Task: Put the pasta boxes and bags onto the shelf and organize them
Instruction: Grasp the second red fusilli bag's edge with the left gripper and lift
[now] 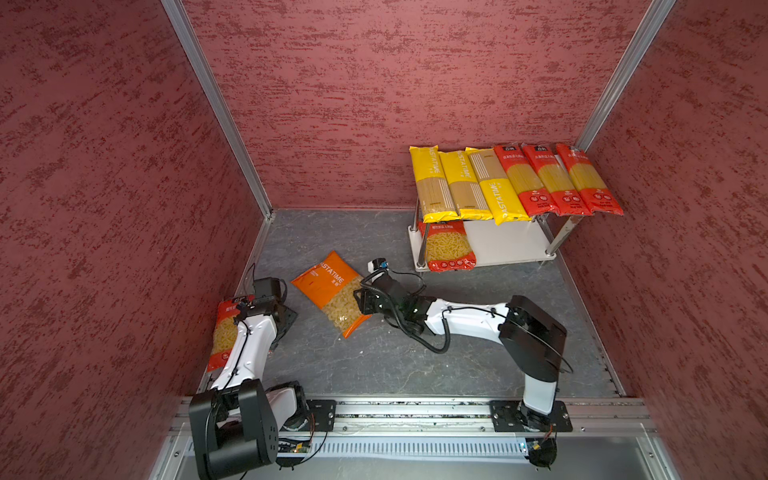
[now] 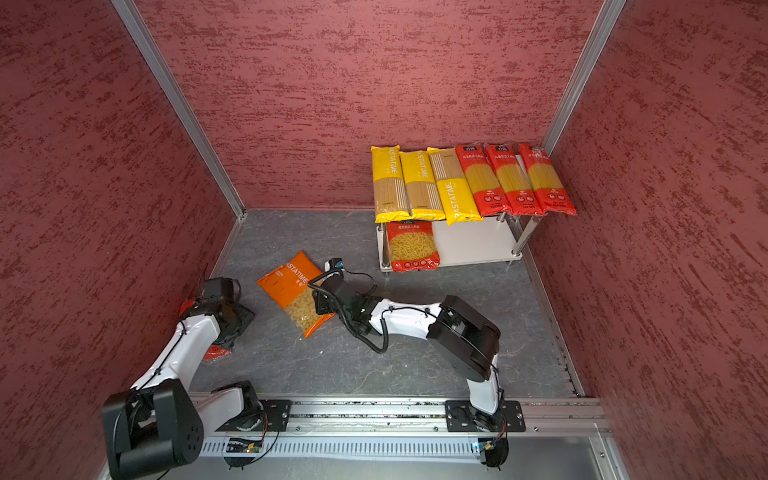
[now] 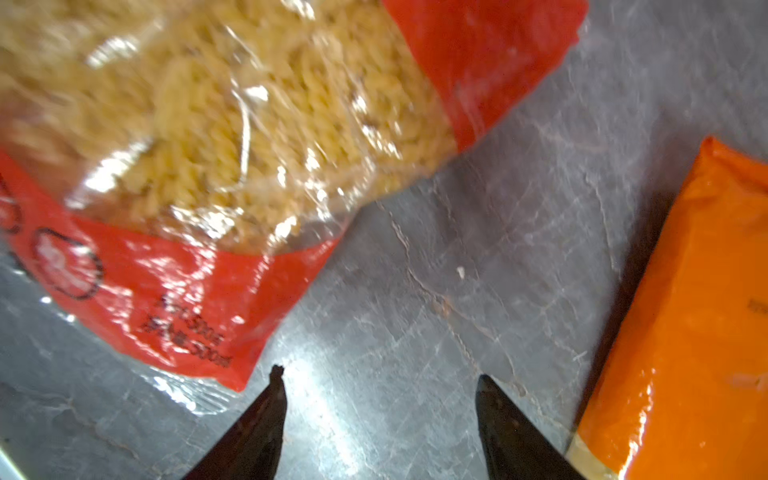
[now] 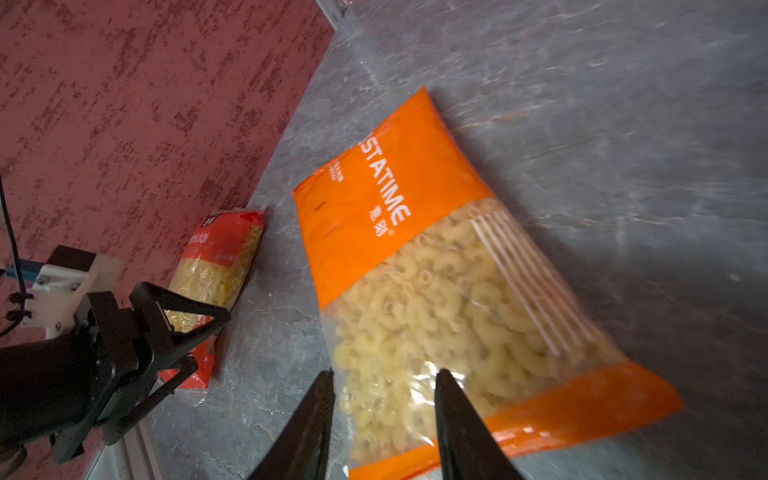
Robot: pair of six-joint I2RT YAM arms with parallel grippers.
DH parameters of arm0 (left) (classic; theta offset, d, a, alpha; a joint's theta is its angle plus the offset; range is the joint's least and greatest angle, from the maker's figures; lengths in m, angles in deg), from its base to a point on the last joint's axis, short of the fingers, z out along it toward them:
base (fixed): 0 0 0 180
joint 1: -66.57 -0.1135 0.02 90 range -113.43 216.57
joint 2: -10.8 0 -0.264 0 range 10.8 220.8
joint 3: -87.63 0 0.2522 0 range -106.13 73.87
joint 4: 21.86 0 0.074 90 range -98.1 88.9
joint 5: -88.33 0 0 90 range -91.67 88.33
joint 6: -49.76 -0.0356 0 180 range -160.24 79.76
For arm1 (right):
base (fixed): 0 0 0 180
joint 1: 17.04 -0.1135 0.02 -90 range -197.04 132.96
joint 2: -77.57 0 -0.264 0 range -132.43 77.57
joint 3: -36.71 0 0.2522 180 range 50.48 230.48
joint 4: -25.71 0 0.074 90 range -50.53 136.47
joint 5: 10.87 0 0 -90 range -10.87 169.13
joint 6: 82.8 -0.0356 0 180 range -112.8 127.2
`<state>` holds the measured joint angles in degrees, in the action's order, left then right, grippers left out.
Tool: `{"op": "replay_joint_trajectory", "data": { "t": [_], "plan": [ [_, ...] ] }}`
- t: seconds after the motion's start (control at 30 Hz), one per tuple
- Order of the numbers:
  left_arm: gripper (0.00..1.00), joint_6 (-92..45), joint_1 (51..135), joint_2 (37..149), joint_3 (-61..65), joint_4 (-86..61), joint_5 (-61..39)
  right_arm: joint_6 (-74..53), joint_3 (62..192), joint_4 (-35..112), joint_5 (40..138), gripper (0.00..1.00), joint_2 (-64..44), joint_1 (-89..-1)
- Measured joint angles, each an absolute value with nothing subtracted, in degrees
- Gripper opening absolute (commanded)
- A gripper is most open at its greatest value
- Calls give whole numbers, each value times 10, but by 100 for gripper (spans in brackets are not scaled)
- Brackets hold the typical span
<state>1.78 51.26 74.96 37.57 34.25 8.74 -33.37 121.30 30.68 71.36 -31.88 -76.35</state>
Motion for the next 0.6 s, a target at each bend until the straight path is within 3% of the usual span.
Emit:
{"op": "replay_joint_trajectory", "data": {
  "t": [0.1,0.3,0.6],
  "plan": [
    [76,-15,498,773,341,350,103,-332,1233,305,738,42,-344,-770],
    [80,-85,551,865,267,351,153,-328,1218,295,755,42,-341,-773],
    [81,-198,538,928,216,368,220,-315,1089,270,762,42,-275,-750]
  ]
}}
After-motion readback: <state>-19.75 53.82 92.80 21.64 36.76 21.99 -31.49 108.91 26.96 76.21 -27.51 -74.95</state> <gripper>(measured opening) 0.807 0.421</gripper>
